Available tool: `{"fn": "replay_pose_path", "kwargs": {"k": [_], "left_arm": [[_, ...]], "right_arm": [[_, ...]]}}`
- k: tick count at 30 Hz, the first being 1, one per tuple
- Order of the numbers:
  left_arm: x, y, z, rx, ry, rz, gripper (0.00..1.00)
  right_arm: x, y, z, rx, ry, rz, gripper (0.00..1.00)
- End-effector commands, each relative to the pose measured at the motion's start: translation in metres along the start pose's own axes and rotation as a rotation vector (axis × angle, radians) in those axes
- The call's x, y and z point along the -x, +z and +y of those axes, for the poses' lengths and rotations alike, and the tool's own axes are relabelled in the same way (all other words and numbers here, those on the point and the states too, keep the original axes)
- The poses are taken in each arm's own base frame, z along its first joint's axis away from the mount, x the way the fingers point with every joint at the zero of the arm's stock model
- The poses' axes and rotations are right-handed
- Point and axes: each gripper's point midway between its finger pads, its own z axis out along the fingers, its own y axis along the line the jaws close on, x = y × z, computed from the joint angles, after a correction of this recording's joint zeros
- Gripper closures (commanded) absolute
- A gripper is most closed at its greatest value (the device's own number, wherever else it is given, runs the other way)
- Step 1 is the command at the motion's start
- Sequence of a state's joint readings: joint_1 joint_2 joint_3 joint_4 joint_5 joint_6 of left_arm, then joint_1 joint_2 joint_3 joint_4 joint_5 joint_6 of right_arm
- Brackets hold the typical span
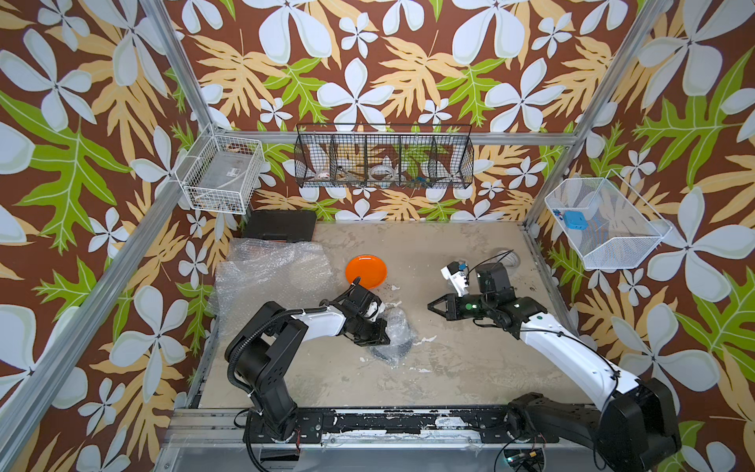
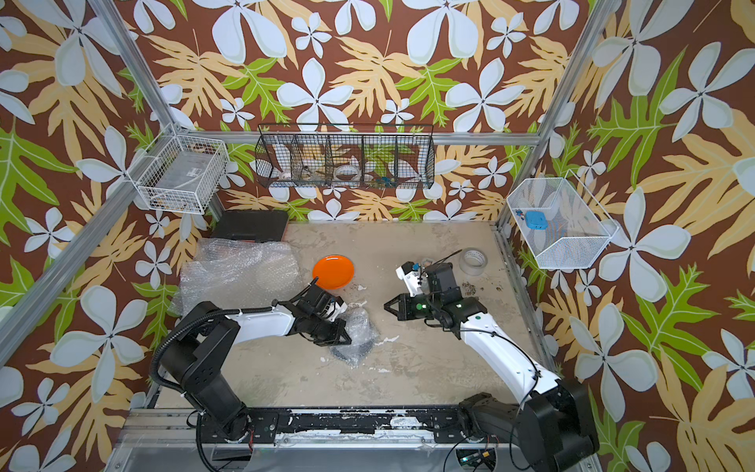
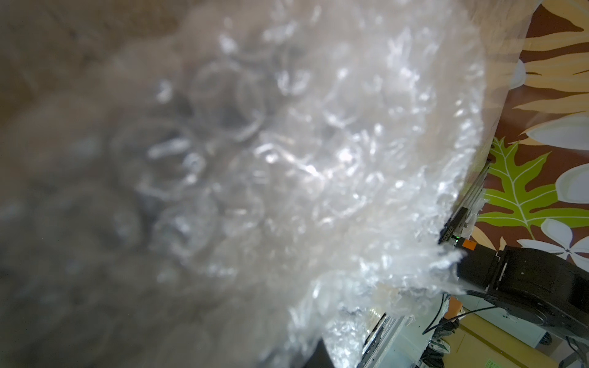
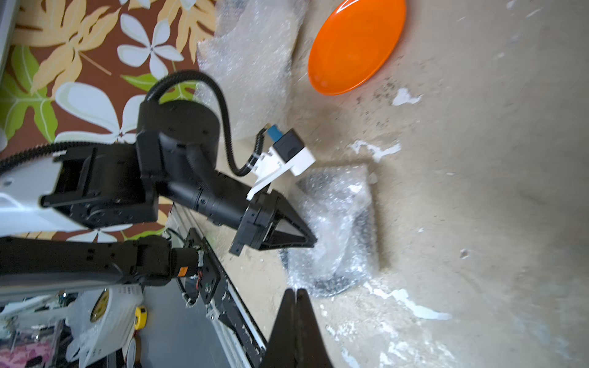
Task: Wrap dinner plates in bubble wrap
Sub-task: Stick the tape on the bubble wrap.
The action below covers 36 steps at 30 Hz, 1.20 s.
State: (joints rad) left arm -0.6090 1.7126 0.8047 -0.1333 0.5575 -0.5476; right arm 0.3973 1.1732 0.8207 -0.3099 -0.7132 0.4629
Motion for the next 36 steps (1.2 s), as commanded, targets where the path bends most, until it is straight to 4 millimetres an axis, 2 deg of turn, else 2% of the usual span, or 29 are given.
{"fn": "replay_pose_path", "kwargs": {"k": [1,8,12,16,26,36], "left_arm": [[-0.003,0.0,0.017,0.076,0.004,-0.002,1.0],[0.001,-0.002,0.01,0.05,0.027,-0.021,1.0],[0.001,-0.002,0.007,0.028,0.039,-0.029,1.0],[-0.001,-0.001,0.005,0.007,0.044,-0.028,1.0],[-0.005,-0.002,-0.003,-0.046,0.043,-0.027,1.0],[-0.009,-0.005,-0.006,-0.067,0.027,-0.022,1.0]], "right_arm": [[-0.019,0.003,0.013,0.007,0.022,0.041,1.0],[-0.056,0.02,0.053,0.093,-0.015,0.143,1.0],[-0.06,0.03,0.069,0.131,-0.036,0.172,1.0],[-0.052,0.041,0.074,0.147,-0.057,0.173,1.0],[-0.034,0.087,0.055,0.121,-0.113,0.182,1.0],[-0.005,0.122,0.019,0.102,-0.107,0.168,1.0]]}}
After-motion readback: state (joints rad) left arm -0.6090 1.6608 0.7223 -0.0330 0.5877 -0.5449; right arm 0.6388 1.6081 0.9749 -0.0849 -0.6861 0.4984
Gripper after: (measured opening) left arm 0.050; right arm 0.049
